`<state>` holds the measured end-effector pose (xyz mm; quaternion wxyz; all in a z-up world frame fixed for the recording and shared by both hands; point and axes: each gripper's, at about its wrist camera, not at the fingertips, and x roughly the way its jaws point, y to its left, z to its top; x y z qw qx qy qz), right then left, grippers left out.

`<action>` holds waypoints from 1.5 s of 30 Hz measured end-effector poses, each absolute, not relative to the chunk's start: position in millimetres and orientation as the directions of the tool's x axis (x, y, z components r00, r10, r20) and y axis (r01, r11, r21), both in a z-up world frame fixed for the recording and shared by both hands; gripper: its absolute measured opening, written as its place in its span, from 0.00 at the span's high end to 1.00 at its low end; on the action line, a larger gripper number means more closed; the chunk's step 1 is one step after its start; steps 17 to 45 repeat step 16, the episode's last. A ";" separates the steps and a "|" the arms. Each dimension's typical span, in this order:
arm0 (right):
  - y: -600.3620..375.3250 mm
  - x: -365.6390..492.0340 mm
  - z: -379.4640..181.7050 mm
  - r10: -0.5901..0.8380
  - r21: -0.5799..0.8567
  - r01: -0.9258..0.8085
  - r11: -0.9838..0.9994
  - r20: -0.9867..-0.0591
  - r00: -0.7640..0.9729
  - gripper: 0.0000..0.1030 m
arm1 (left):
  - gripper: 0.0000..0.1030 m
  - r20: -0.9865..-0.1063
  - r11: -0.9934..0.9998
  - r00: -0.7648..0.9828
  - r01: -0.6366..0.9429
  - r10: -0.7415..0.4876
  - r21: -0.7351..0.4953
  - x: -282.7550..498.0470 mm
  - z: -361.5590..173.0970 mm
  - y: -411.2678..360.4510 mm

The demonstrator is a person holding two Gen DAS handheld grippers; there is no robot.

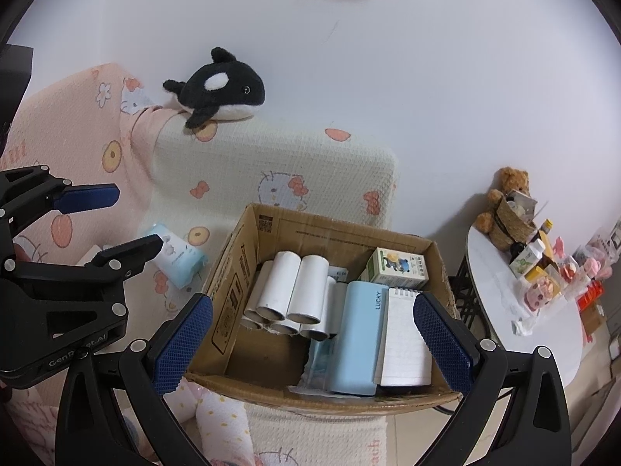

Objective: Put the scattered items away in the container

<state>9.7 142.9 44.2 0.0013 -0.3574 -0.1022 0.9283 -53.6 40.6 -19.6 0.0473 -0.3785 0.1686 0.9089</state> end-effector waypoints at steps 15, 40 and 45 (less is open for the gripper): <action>143.9 7.7 42.8 0.072 -0.188 0.072 -0.979 -0.662 -0.746 0.00 | 0.43 -0.695 -0.937 -0.717 -0.209 -0.048 0.280 -51.9 -17.5 43.3; 143.8 8.0 43.1 0.071 -0.187 0.072 -0.980 -0.661 -0.747 0.00 | 0.43 -0.694 -0.937 -0.719 -0.209 -0.046 0.279 -51.4 -16.9 43.1; 143.8 8.0 43.1 0.071 -0.187 0.072 -0.980 -0.661 -0.747 0.00 | 0.43 -0.694 -0.937 -0.719 -0.209 -0.046 0.279 -51.4 -16.9 43.1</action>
